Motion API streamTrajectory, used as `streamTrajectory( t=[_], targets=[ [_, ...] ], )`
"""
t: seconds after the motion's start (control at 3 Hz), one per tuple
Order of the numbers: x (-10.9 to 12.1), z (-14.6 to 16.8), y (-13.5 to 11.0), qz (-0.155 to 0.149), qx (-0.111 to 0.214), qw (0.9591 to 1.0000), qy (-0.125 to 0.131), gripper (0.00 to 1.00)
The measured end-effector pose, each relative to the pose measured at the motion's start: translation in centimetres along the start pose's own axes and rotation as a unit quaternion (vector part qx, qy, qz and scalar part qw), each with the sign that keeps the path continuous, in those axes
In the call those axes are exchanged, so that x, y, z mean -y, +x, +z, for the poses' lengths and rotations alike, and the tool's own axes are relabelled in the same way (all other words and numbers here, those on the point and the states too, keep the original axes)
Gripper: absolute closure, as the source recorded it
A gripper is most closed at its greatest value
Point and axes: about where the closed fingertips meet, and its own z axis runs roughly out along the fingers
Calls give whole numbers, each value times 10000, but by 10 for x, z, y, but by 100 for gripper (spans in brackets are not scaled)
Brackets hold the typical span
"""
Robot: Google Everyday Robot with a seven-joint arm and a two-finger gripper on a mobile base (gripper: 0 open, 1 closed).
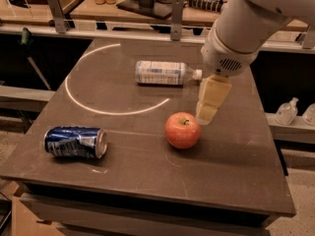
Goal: Pick blue plastic bottle
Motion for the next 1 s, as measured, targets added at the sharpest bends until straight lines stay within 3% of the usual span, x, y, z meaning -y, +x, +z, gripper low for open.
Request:
streamTrajectory(
  t=[0.33,1.0],
  targets=[
    [17,6,-1,-12,-29,10000,-39,0],
    [77,40,-14,-64,51,9998,-195,0]
  ],
)
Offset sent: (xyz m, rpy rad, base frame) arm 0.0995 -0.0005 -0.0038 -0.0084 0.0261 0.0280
